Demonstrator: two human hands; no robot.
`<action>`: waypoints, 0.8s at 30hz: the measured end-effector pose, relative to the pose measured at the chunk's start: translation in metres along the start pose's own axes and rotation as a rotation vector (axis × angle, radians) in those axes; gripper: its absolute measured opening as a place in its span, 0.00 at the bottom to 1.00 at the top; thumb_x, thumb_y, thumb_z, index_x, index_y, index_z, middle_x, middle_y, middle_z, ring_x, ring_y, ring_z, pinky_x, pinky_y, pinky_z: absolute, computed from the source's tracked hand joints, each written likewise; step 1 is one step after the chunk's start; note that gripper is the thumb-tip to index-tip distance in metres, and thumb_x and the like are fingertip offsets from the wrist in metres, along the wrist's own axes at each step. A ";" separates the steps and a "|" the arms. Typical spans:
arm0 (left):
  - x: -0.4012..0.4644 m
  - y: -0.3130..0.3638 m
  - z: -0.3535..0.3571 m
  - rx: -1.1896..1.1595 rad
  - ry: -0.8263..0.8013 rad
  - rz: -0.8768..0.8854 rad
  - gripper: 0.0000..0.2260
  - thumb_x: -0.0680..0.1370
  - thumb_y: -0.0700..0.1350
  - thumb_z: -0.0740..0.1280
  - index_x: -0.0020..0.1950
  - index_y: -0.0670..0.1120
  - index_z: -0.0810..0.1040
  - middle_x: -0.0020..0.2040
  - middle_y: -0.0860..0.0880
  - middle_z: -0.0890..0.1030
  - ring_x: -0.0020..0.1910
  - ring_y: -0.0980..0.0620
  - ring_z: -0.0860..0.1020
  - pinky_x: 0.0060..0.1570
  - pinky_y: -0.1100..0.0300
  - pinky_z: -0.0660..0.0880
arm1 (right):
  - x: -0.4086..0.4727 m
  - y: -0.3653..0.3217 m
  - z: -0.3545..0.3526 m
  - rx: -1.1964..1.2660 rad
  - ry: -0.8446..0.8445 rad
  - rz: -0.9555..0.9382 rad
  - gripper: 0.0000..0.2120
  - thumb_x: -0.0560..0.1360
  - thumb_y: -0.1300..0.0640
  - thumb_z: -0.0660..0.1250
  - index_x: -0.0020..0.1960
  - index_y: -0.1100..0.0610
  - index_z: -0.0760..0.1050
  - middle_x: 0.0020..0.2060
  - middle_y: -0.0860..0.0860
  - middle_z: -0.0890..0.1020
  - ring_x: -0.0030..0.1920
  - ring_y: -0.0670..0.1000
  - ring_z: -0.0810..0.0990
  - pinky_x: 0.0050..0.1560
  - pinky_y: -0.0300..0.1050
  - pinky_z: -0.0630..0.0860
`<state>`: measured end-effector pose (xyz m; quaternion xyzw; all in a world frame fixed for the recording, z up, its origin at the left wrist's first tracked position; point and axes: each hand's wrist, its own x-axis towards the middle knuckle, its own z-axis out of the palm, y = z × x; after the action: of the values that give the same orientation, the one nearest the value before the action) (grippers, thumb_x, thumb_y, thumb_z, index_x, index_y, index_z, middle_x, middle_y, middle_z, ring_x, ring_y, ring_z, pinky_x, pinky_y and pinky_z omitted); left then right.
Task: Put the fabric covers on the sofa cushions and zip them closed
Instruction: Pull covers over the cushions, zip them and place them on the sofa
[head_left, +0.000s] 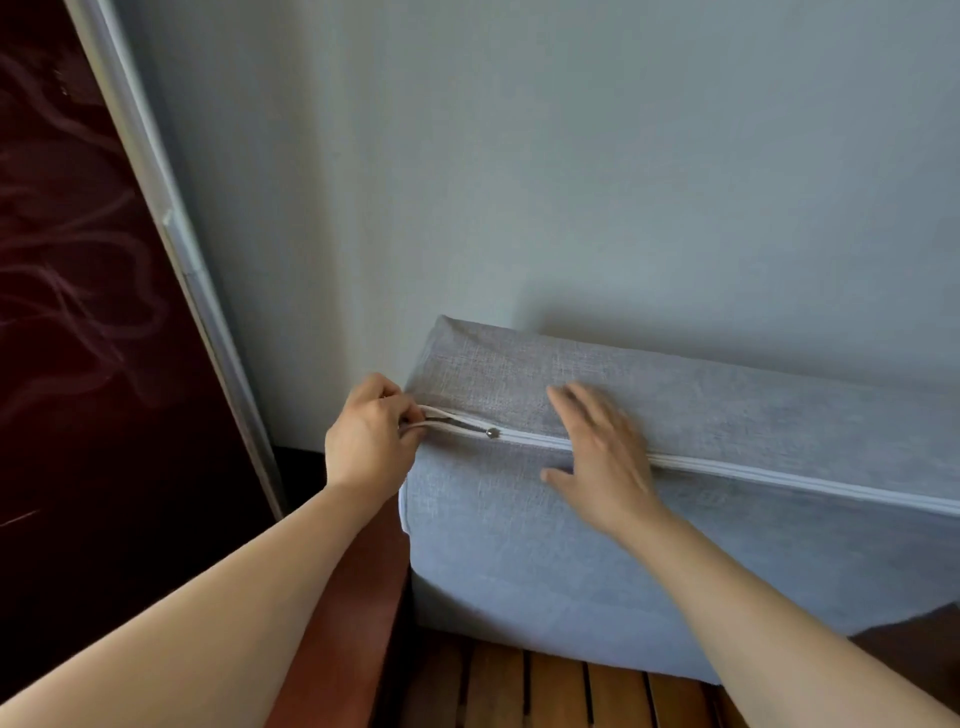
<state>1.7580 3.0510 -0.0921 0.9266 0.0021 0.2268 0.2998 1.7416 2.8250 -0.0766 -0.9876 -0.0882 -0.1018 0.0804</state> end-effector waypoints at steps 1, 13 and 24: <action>-0.002 0.003 0.002 -0.021 0.017 -0.041 0.02 0.71 0.40 0.72 0.43 0.45 0.82 0.47 0.53 0.73 0.44 0.53 0.72 0.38 0.57 0.72 | 0.004 0.000 0.005 -0.043 -0.005 -0.061 0.38 0.72 0.49 0.69 0.76 0.50 0.53 0.75 0.49 0.55 0.75 0.51 0.51 0.73 0.49 0.49; -0.026 0.049 0.031 -0.395 0.099 -0.389 0.10 0.69 0.41 0.75 0.42 0.54 0.79 0.68 0.50 0.63 0.68 0.48 0.60 0.66 0.57 0.63 | 0.023 -0.006 0.037 0.039 0.305 -0.253 0.32 0.60 0.55 0.79 0.63 0.53 0.76 0.61 0.50 0.78 0.62 0.54 0.77 0.61 0.54 0.71; -0.021 0.066 0.037 -0.500 0.051 -0.481 0.07 0.67 0.45 0.78 0.40 0.47 0.82 0.70 0.66 0.59 0.67 0.55 0.51 0.57 0.75 0.51 | 0.024 -0.004 0.043 0.068 0.358 -0.265 0.28 0.64 0.55 0.77 0.63 0.53 0.75 0.61 0.49 0.78 0.63 0.54 0.76 0.61 0.53 0.71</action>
<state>1.7461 2.9739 -0.0904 0.7916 0.1724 0.1661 0.5621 1.7722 2.8403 -0.1124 -0.9302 -0.2049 -0.2823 0.1140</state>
